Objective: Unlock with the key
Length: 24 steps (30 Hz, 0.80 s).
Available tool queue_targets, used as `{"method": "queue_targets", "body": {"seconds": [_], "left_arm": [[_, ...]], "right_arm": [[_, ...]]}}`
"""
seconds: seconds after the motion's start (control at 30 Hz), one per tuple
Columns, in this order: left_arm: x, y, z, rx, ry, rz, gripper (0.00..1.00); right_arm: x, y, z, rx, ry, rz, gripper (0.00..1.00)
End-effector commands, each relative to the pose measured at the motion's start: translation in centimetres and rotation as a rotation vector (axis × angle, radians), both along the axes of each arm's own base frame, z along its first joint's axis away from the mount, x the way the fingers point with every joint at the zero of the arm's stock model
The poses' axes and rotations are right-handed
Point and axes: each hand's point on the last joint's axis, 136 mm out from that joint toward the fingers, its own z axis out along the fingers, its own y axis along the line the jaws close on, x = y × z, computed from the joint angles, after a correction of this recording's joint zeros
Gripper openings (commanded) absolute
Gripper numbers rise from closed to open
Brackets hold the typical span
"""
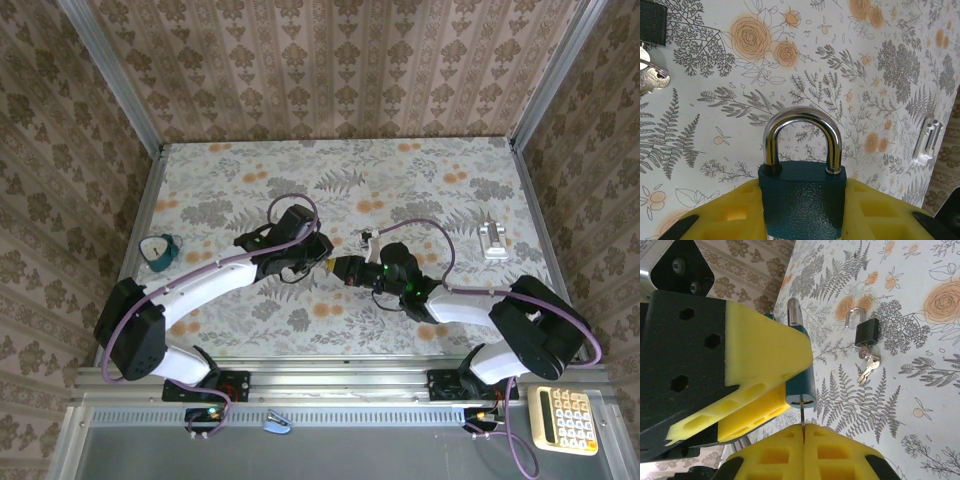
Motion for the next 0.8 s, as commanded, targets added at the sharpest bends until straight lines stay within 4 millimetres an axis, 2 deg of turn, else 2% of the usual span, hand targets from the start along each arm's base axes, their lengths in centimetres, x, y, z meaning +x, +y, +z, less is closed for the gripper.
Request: {"method": "queue_targets", "body": {"seconds": [0.0, 0.33, 0.6, 0.77], "left_arm": [[-0.1, -1.6, 2.2, -0.095, -0.035, -0.023, 0.22], [-0.4, -2.7, 2.7, -0.148, -0.046, -0.046, 0.18], [0.1, -2.7, 3.3, -0.212, -0.091, -0.045, 0.17], [1.0, -2.7, 4.6, -0.303, -0.164, -0.047, 0.15]], "right_arm": [[1.3, 0.2, 1.0, 0.026, -0.022, -0.035, 0.01], [3.1, -0.5, 2.1, 0.089, 0.002, -0.087, 0.0], [2.8, -0.4, 2.7, 0.173, 0.043, -0.048, 0.0], [2.7, -0.3, 2.8, 0.23, 0.095, -0.019, 0.0]]}}
